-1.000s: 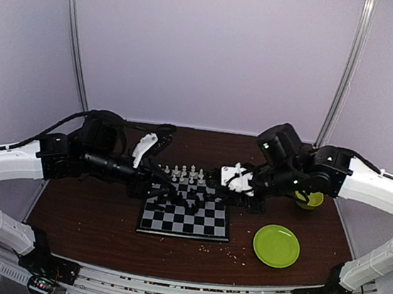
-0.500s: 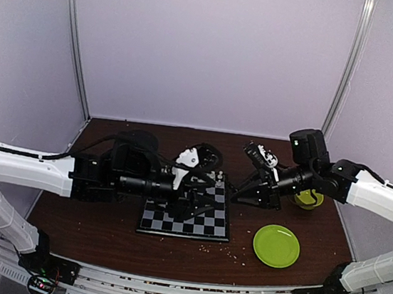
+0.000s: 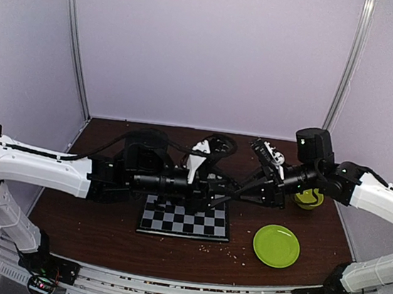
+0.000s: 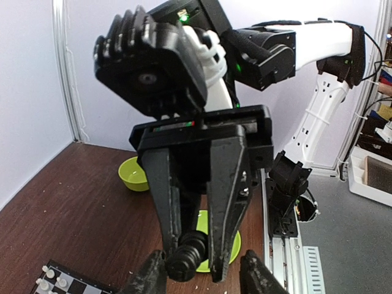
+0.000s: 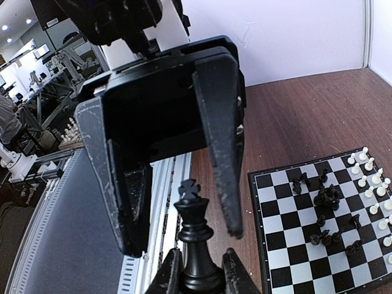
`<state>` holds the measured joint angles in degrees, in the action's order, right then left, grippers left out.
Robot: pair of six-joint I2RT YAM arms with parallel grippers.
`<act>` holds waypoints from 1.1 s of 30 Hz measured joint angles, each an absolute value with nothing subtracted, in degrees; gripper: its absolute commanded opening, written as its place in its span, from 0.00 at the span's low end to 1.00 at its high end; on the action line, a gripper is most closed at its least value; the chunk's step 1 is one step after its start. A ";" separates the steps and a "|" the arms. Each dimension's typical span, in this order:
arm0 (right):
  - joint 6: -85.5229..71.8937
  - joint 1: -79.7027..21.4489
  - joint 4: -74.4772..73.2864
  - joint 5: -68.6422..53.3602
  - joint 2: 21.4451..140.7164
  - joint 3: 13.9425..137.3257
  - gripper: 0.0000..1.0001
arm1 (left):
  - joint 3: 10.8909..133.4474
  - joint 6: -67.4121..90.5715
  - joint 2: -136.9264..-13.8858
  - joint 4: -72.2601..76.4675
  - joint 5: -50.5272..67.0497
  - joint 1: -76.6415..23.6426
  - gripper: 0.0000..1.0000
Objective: Set up the chess pieces on the board
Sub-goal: Pass from the right arm to the left
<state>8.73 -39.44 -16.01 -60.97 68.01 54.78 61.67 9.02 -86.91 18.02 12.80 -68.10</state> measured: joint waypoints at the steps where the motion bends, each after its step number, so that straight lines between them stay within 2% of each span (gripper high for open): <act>1: 8.80 -39.44 -16.03 -60.97 67.94 54.78 0.10 | 61.82 9.45 -87.26 18.59 13.43 -68.10 0.37; 5: 9.08 -39.44 -16.05 -61.17 67.55 54.65 0.10 | 62.02 10.79 -87.99 19.75 15.14 -68.10 0.31; 12: 10.07 -39.44 -16.43 -61.47 67.11 54.33 0.11 | 62.43 12.97 -88.71 20.14 15.99 -68.07 0.30; 27: 10.79 -39.38 -17.12 -60.75 66.59 54.02 0.12 | 62.43 20.03 -89.71 24.38 17.06 -66.72 0.08; 29: 10.81 -39.33 -17.17 -60.53 66.35 54.00 0.17 | 62.43 20.25 -89.73 24.38 17.19 -66.70 0.07; 33: 11.31 -39.27 -17.69 -60.07 65.93 53.95 0.38 | 62.48 20.01 -89.71 23.97 16.93 -66.70 0.06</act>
<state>11.31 -39.27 -17.69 -60.07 65.93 53.95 62.48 20.01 -89.71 23.97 16.93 -66.70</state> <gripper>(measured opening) 0.246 0.108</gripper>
